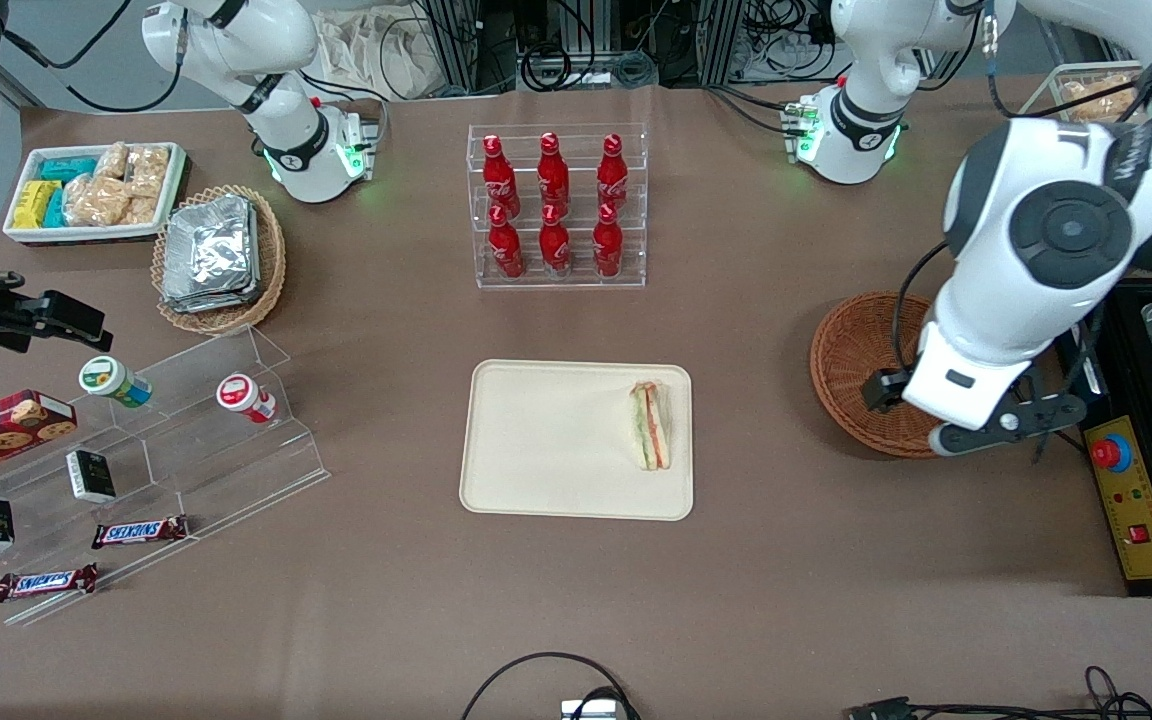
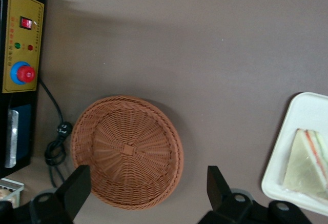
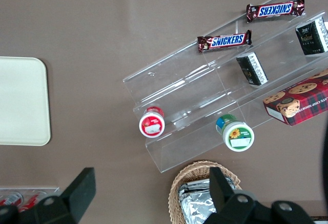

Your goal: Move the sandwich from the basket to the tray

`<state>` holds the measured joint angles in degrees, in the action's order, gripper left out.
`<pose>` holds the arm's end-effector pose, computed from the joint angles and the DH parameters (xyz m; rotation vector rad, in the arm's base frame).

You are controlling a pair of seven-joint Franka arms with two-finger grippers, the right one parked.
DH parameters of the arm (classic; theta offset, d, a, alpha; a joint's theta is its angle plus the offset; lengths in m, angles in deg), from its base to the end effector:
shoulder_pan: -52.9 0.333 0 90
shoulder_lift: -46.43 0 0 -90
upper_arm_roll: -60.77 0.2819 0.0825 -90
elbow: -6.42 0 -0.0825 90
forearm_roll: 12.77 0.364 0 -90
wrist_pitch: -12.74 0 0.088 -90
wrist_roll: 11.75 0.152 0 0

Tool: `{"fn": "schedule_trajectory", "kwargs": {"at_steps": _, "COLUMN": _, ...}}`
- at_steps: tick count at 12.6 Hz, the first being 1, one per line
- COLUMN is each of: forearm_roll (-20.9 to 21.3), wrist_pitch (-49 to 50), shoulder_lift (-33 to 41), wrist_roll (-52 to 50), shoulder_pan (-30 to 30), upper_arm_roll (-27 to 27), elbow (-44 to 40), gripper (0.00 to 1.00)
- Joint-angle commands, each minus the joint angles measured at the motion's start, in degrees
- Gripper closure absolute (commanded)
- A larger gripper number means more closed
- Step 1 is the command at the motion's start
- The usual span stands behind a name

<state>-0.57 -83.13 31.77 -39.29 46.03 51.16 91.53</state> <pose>0.5874 -0.1339 0.4506 -2.9507 -0.2490 -0.0055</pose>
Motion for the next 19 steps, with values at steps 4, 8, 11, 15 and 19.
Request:
{"fn": "schedule_trajectory", "kwargs": {"at_steps": 4, "forearm_roll": -1.21, "wrist_pitch": -0.11, "shoulder_lift": 5.6, "wrist_roll": 12.05, "shoulder_pan": 4.04, "upper_arm_roll": 0.91, "elbow": 4.1, "gripper": 0.0}}
{"fn": "schedule_trajectory", "kwargs": {"at_steps": 8, "forearm_roll": -5.16, "wrist_pitch": -0.19, "shoulder_lift": 10.6, "wrist_roll": 19.26, "shoulder_pan": 5.02, "upper_arm_roll": 2.75, "elbow": 6.9, "gripper": 0.0}}
{"fn": "schedule_trajectory", "kwargs": {"at_steps": 11, "forearm_roll": -9.65, "wrist_pitch": 1.29, "shoulder_lift": 15.97, "wrist_roll": 25.07, "shoulder_pan": 5.11, "upper_arm_roll": 6.0, "elbow": 9.02, "gripper": 0.0}}
{"fn": "schedule_trajectory", "kwargs": {"at_steps": 15, "forearm_roll": -11.14, "wrist_pitch": 5.07, "shoulder_lift": 20.11, "wrist_roll": 25.26, "shoulder_pan": 7.12, "upper_arm_roll": 5.4, "elbow": 10.08, "gripper": 0.0}}
{"fn": "schedule_trajectory", "kwargs": {"at_steps": 19, "forearm_roll": -12.03, "wrist_pitch": 5.87, "shoulder_lift": 20.47, "wrist_roll": 24.91, "shoulder_pan": 8.98, "upper_arm_roll": 3.46, "elbow": 10.08, "gripper": 0.0}}
